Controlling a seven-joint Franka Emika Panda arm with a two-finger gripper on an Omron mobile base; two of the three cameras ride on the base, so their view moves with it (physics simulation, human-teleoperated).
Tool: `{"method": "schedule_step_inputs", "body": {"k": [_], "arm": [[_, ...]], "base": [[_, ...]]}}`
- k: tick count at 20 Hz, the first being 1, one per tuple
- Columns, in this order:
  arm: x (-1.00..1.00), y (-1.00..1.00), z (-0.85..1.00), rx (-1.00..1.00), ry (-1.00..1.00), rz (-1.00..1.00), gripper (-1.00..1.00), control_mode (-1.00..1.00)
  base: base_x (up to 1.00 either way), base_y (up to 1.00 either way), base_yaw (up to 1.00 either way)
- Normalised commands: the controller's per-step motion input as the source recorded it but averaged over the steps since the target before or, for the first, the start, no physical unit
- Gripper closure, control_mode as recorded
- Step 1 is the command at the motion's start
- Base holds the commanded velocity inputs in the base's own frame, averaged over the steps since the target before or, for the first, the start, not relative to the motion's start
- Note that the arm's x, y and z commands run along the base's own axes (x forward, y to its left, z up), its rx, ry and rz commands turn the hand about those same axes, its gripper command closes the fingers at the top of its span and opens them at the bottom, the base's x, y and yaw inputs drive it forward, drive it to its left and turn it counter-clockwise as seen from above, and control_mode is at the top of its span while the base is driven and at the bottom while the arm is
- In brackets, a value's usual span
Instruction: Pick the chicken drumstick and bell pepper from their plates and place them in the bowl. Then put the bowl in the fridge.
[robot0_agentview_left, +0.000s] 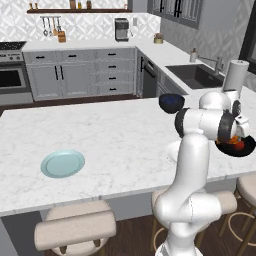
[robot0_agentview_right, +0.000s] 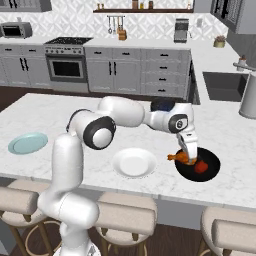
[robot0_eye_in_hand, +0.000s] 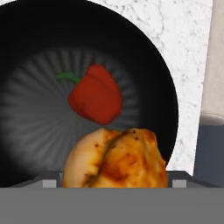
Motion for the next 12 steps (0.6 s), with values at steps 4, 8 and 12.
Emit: {"method": "schedule_step_inputs", "body": {"k": [4, 8, 12], "arm": [[0.57, -0.50, -0.08, 0.03, 0.00, 0.00, 1.00, -1.00], [0.51, -0.31, 0.00, 0.02, 0.00, 0.00, 1.00, -1.00], [0.16, -0.32, -0.02, 0.03, 0.00, 0.00, 1.00, -1.00]], "base": [[0.00, 0.00, 0.00], [0.00, 0.00, 0.00], [0.00, 0.00, 0.00]]}}
